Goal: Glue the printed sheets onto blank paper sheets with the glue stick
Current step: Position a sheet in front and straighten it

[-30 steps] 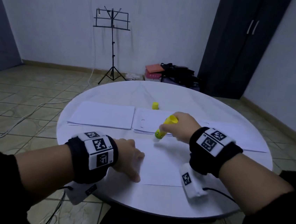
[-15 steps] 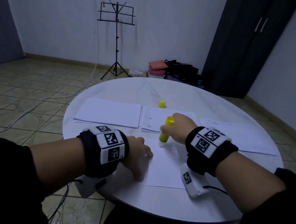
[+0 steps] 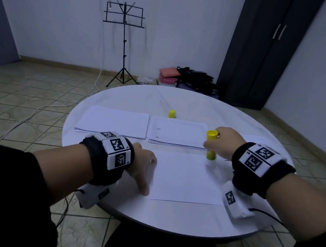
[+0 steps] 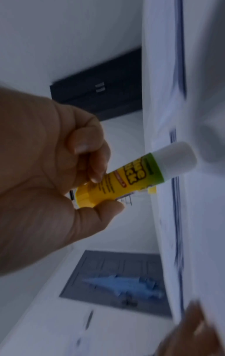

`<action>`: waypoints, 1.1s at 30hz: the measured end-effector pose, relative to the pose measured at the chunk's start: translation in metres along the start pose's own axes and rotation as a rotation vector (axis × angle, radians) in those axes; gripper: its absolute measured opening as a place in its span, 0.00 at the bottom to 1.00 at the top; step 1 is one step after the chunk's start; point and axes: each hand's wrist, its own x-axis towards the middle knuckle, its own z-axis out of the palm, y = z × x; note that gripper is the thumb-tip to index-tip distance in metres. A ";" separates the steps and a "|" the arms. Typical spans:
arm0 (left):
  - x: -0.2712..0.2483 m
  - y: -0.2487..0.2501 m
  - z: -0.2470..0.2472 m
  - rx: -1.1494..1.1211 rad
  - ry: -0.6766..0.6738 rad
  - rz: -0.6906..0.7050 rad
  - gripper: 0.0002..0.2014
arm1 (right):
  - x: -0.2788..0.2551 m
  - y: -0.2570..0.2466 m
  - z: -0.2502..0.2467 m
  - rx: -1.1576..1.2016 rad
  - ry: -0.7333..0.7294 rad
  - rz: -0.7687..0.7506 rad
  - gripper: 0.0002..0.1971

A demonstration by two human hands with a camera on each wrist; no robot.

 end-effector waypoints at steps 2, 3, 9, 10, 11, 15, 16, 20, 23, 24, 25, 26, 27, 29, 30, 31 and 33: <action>0.000 -0.001 0.001 -0.039 -0.012 -0.058 0.53 | -0.012 -0.022 0.005 0.035 -0.034 -0.108 0.10; -0.001 -0.002 0.001 -0.040 -0.014 -0.070 0.56 | -0.018 -0.034 0.009 0.043 -0.056 -0.160 0.11; -0.005 0.000 0.002 -0.034 0.017 -0.086 0.53 | -0.033 -0.072 0.044 -0.024 -0.149 -0.343 0.19; -0.005 0.001 0.002 -0.036 0.021 -0.077 0.52 | -0.034 -0.073 0.048 -0.031 -0.163 -0.348 0.20; -0.003 0.001 0.003 -0.035 0.018 -0.060 0.51 | -0.036 -0.073 0.050 -0.034 -0.172 -0.355 0.20; 0.001 0.000 0.004 -0.051 -0.013 -0.016 0.49 | -0.051 -0.066 0.045 -0.073 -0.199 -0.435 0.18; 0.001 0.000 0.004 -0.051 -0.015 -0.013 0.50 | -0.056 -0.063 0.042 -0.082 -0.204 -0.455 0.17; 0.002 0.004 0.000 -0.001 -0.032 0.000 0.53 | -0.068 -0.045 0.032 -0.078 -0.252 -0.463 0.13; 0.006 0.007 -0.004 0.067 -0.071 0.009 0.55 | -0.072 -0.023 0.021 -0.080 -0.248 -0.415 0.12; 0.007 0.008 -0.005 0.087 -0.080 0.013 0.55 | -0.073 -0.014 0.017 -0.074 -0.241 -0.392 0.12; 0.008 0.009 -0.005 0.104 -0.082 0.008 0.55 | -0.073 -0.004 0.012 -0.066 -0.234 -0.365 0.14; 0.008 0.011 -0.007 0.126 -0.078 0.003 0.54 | -0.073 0.005 0.008 -0.060 -0.226 -0.339 0.15; 0.007 0.013 -0.008 0.154 -0.072 -0.002 0.54 | -0.073 0.015 0.003 -0.056 -0.222 -0.313 0.16; 0.006 0.017 -0.010 0.235 -0.050 -0.002 0.52 | -0.073 0.032 -0.006 -0.044 -0.223 -0.268 0.17; 0.006 0.020 -0.011 0.275 -0.042 -0.001 0.52 | -0.071 0.040 -0.010 -0.039 -0.224 -0.246 0.17; 0.007 0.022 -0.011 0.303 -0.035 0.002 0.52 | -0.070 0.047 -0.014 -0.038 -0.226 -0.226 0.17; 0.008 0.026 -0.013 0.327 -0.030 0.009 0.52 | -0.065 0.058 -0.020 -0.047 -0.232 -0.189 0.16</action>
